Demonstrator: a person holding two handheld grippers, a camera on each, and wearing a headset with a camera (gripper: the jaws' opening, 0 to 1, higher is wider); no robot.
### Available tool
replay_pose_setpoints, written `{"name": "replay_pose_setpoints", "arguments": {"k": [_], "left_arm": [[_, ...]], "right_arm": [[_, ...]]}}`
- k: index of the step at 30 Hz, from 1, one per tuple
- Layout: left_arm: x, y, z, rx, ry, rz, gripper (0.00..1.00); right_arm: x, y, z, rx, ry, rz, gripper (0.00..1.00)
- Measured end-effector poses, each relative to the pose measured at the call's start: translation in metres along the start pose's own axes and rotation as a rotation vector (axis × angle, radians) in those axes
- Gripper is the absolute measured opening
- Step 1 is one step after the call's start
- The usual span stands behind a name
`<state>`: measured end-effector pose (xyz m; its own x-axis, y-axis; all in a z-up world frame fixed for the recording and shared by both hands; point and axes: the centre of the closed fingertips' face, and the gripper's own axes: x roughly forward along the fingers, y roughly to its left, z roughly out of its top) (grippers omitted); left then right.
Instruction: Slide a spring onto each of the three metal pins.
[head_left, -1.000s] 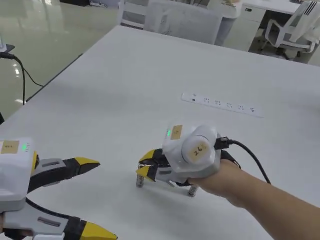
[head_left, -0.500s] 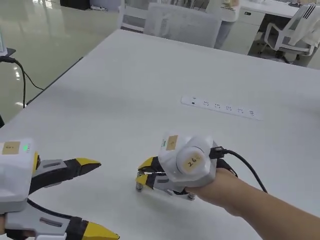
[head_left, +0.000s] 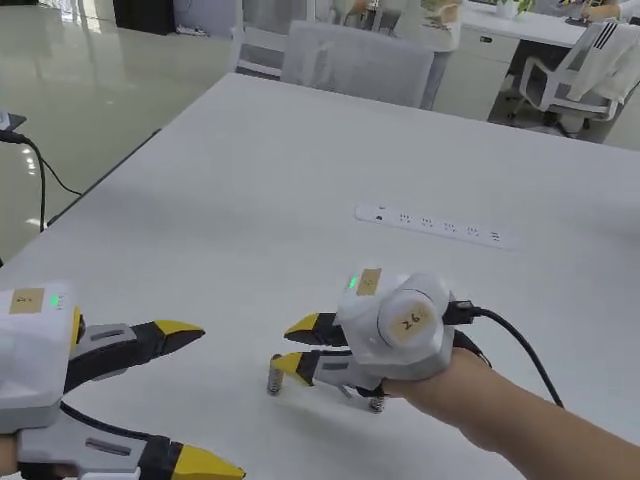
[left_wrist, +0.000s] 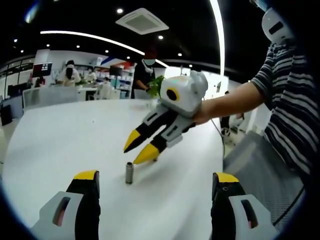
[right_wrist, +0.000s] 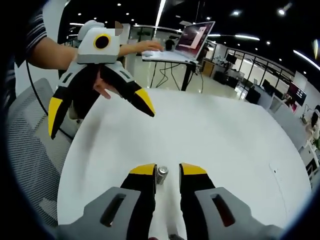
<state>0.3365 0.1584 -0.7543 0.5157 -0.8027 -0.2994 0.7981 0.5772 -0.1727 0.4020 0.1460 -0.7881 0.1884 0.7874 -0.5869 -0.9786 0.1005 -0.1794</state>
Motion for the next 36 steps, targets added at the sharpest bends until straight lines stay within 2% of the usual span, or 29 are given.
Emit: {"name": "replay_pose_setpoints", "arguments": {"k": [8,15,25,30,36], "left_arm": [[0.008,0.001,0.010,0.014,-0.015,0.002,0.90],[0.013,-0.001,0.015,0.021,-0.024,-0.005,0.91],[0.017,-0.002,0.014,0.021,-0.022,-0.009,0.93],[0.016,-0.002,0.014,0.020,-0.025,-0.005,0.95],[0.015,-0.002,0.013,0.018,-0.028,-0.003,0.96]], "right_arm": [[-0.018,0.005,0.007,0.057,-0.071,-0.019,0.21],[-0.037,0.010,0.002,0.088,-0.107,-0.036,0.27],[-0.072,0.006,-0.017,0.181,-0.144,-0.113,0.47],[-0.091,0.010,-0.027,0.223,-0.173,-0.140,0.54],[-0.116,0.008,-0.049,0.276,-0.186,-0.204,0.62]]}}
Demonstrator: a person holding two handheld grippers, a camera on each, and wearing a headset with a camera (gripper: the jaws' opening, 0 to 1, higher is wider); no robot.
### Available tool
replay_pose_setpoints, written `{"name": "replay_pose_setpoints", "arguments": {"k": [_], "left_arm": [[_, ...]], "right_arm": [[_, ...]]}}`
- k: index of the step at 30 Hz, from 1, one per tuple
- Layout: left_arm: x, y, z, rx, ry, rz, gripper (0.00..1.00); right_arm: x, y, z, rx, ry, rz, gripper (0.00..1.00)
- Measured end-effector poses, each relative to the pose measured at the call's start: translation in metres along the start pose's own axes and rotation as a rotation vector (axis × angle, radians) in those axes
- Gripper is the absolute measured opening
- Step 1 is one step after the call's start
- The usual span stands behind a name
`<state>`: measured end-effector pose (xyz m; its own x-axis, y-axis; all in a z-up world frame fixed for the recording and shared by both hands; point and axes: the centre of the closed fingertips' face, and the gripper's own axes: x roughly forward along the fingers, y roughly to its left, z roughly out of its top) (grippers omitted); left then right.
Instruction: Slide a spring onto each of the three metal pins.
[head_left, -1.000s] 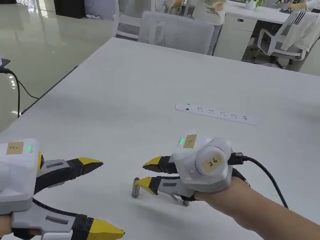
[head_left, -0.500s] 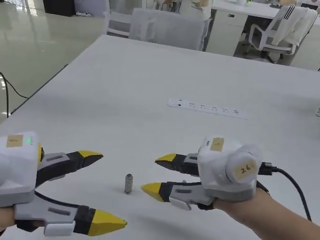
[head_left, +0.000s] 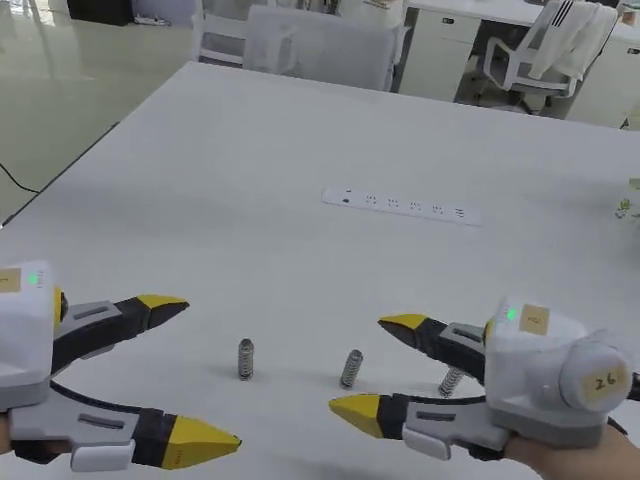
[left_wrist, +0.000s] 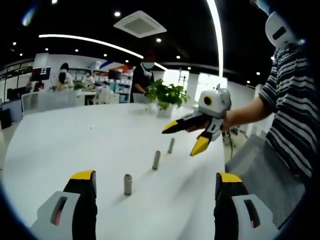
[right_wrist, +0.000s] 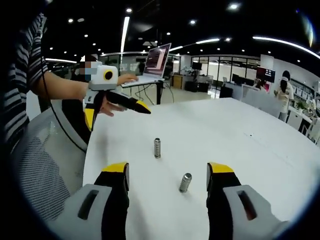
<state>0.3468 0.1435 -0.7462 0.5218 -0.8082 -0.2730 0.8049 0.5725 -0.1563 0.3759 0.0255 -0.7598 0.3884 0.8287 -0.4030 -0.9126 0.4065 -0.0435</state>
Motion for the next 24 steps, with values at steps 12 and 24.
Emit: {"name": "replay_pose_setpoints", "arguments": {"k": [12,24], "left_arm": [[-0.001,-0.001,0.000,0.000,-0.002,0.005,0.98],[-0.004,-0.002,0.000,-0.003,0.001,0.012,0.98]], "right_arm": [[-0.053,-0.022,-0.030,0.060,-0.004,-0.117,0.81],[-0.090,-0.032,-0.057,0.106,0.036,-0.168,0.91]]}}
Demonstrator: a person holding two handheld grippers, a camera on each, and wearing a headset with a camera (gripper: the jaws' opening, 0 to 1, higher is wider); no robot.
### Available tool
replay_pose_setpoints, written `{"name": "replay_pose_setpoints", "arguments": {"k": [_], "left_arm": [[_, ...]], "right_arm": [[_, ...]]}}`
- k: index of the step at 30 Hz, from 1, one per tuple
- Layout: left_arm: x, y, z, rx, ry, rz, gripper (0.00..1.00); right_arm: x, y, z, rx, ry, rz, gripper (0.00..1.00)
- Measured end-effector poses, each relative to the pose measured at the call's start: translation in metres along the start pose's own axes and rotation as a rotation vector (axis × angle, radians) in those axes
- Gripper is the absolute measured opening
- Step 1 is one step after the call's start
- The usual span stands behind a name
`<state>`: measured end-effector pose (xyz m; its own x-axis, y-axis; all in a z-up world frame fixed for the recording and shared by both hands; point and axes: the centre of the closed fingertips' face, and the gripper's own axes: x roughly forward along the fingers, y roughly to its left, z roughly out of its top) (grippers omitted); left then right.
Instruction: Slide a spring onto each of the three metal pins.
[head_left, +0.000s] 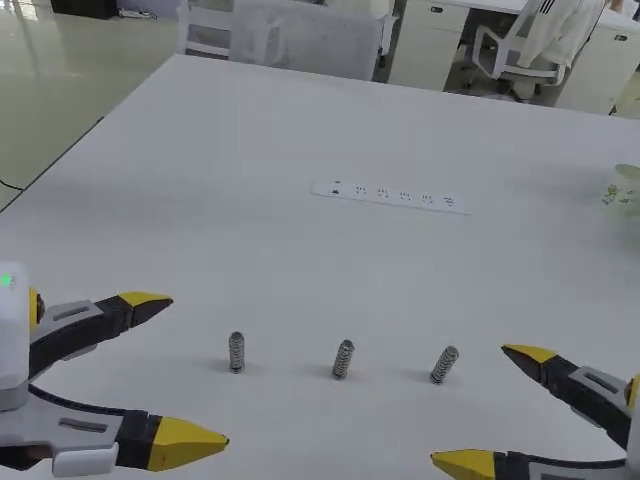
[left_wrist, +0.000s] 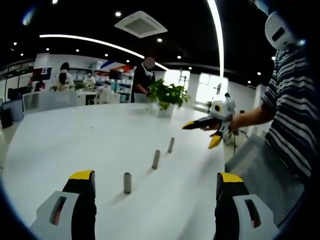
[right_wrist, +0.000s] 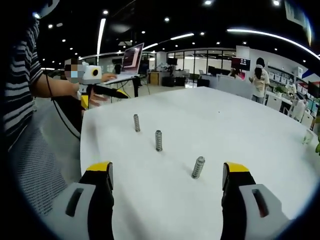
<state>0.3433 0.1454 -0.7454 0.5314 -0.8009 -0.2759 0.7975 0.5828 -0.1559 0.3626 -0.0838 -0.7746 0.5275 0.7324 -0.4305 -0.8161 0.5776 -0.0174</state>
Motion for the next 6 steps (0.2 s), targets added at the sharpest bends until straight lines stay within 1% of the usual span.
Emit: {"name": "replay_pose_setpoints", "arguments": {"k": [6], "left_arm": [[-0.0012,0.0004,0.0002,-0.005,-0.005,0.011,0.98]], "right_arm": [[-0.0035,-0.0034,-0.0001,0.010,-0.001,-0.011,0.99]]}}
